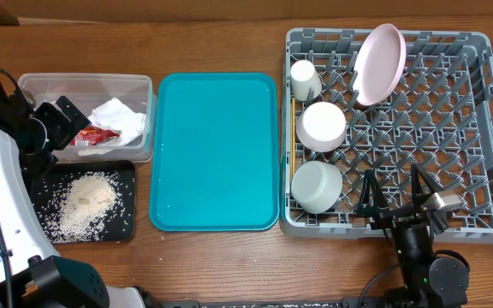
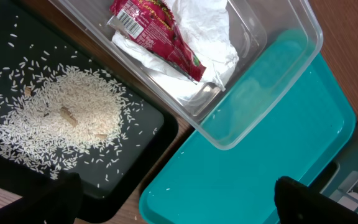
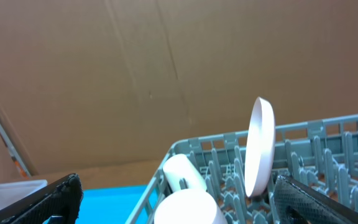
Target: Sort waste into correct bins and load items into the dishwasher
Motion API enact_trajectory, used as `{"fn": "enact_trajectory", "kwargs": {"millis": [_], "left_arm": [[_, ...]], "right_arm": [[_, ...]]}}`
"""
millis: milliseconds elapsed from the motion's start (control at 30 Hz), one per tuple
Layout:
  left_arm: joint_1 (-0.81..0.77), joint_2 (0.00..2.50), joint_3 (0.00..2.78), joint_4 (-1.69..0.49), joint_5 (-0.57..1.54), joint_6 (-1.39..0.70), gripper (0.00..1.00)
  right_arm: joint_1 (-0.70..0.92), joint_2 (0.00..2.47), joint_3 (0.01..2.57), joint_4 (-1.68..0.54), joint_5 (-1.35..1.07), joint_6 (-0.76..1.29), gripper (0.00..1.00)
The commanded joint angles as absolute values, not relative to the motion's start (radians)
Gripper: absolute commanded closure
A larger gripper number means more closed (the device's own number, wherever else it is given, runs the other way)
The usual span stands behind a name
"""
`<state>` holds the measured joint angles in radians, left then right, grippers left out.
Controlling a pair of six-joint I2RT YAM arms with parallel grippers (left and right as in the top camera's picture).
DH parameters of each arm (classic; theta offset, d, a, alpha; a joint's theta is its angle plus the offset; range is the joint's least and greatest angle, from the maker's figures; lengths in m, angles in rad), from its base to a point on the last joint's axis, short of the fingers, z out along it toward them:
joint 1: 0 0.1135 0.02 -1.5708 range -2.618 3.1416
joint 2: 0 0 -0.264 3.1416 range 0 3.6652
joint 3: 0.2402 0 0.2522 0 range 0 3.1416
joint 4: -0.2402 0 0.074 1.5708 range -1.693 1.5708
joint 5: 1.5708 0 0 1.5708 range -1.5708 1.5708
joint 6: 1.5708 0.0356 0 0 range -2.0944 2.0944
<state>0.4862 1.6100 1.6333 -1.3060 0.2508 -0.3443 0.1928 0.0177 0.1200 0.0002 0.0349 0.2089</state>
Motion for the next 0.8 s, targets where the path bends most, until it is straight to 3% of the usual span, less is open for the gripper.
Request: {"fn": "enact_trajectory", "kwargs": {"millis": [0, 167, 300, 767], "left_arm": [[0.49, 1.602, 1.65, -1.304, 0.252, -0.355, 0.0], [0.49, 1.602, 1.65, -1.304, 0.252, -0.355, 0.0], [0.49, 1.602, 1.65, -1.304, 0.252, -0.355, 0.0], [0.49, 1.602, 1.65, -1.304, 0.252, -0.355, 0.0]], "right_arm": [[0.173, 0.003, 0.083, 0.014, 0.016, 0.208, 0.0], [0.148, 0.003, 0.016, 0.019, 0.016, 0.207, 0.0], [0.144, 0.003, 0.008, -0.009, -0.029, 0.052, 0.0], [0.144, 0.006, 0.008, -0.083, -0.028, 0.048, 0.0]]}}
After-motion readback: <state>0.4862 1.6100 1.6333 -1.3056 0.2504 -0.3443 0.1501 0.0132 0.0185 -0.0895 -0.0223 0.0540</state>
